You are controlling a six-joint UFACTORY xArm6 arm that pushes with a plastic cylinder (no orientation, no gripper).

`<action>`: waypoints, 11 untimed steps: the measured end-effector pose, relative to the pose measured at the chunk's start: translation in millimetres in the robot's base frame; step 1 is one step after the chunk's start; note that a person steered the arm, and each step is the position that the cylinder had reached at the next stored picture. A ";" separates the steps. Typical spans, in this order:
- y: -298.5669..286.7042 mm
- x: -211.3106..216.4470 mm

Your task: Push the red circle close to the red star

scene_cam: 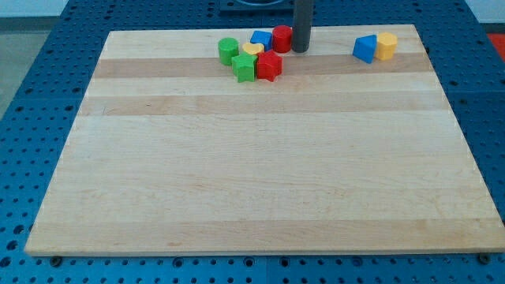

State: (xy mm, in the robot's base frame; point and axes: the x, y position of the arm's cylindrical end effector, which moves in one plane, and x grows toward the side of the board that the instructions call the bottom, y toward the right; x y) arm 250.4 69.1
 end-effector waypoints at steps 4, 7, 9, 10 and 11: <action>-8.9 -47.7; -30.0 -36.1; -27.9 -35.7; -11.3 -35.7; 8.7 -33.4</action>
